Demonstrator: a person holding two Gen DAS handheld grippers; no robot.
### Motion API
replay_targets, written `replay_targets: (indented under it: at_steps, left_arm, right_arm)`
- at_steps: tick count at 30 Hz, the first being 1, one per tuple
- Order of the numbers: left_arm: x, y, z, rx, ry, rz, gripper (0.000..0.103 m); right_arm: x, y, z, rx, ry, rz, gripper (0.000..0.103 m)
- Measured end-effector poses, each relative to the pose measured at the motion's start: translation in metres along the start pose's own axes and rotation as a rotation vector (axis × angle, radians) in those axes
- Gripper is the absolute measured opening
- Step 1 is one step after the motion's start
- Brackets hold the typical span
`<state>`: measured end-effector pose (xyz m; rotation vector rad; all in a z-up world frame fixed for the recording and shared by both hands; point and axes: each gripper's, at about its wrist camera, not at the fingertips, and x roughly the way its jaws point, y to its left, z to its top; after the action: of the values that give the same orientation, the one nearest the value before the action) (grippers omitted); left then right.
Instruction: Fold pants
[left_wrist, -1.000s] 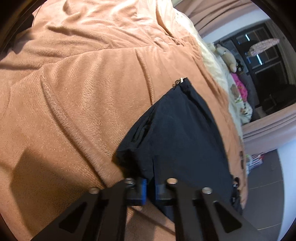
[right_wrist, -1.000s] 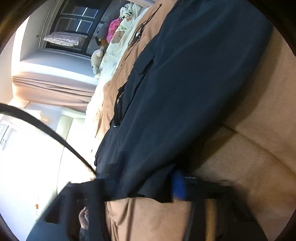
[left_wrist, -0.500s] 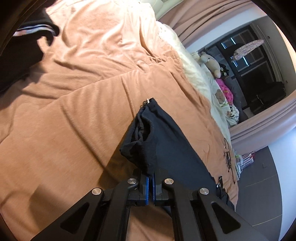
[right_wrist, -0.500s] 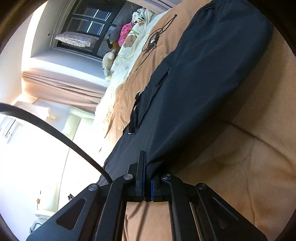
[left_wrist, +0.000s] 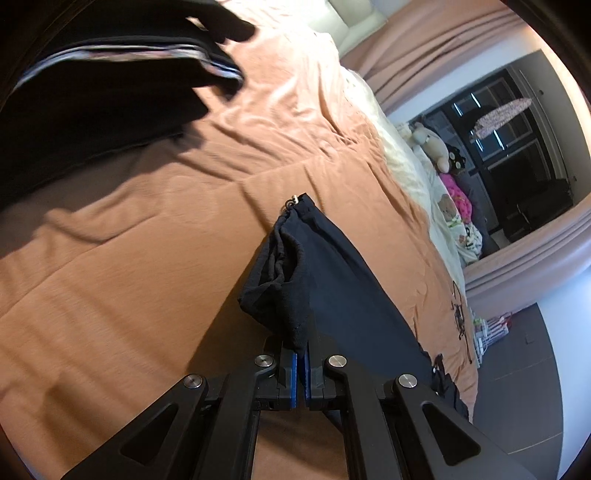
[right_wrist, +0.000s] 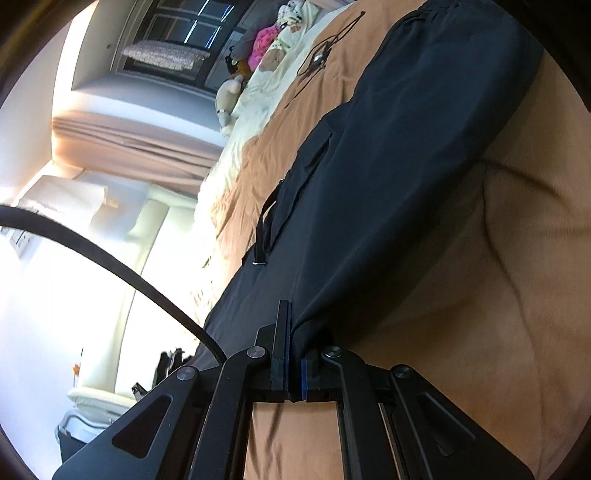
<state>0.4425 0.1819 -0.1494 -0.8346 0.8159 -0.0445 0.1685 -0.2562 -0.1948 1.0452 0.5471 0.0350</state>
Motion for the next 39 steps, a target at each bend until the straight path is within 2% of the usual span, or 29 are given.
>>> replay_targets:
  at_steps: [10,20,24,26,28,32,36,39]
  left_arm:
    - [-0.055,0.046,-0.005,-0.046,-0.08,0.001,0.002]
    - [-0.084,0.086,-0.003,-0.099,-0.118,0.03,0.002]
    - [-0.078,0.098,-0.005,-0.111,-0.1,0.054,0.002]
    - [-0.075,0.099,-0.006,-0.105,-0.099,0.067,0.002]
    - [-0.072,0.1,-0.006,-0.108,-0.093,0.069,0.002]
    - [-0.066,0.104,-0.008,-0.117,-0.068,0.097,0.002]
    - [-0.06,0.109,-0.013,-0.13,-0.045,0.121,0.004]
    - [-0.058,0.111,-0.019,-0.149,-0.033,0.128,0.013]
  right_arm:
    - [0.005,0.012,-0.007,-0.049,0.066,0.002,0.001]
    - [0.022,0.021,-0.008,-0.092,0.146,-0.013,0.001]
    - [0.028,0.022,-0.001,-0.15,0.187,-0.082,0.014]
    - [0.025,0.017,0.007,-0.138,0.191,-0.074,0.038]
    - [0.014,0.01,0.017,-0.128,0.16,-0.091,0.055]
    - [-0.018,-0.009,0.048,-0.103,0.082,-0.128,0.058]
    - [-0.048,-0.026,0.096,-0.093,-0.001,-0.227,0.058]
    - [-0.065,-0.031,0.133,-0.096,-0.062,-0.299,0.058]
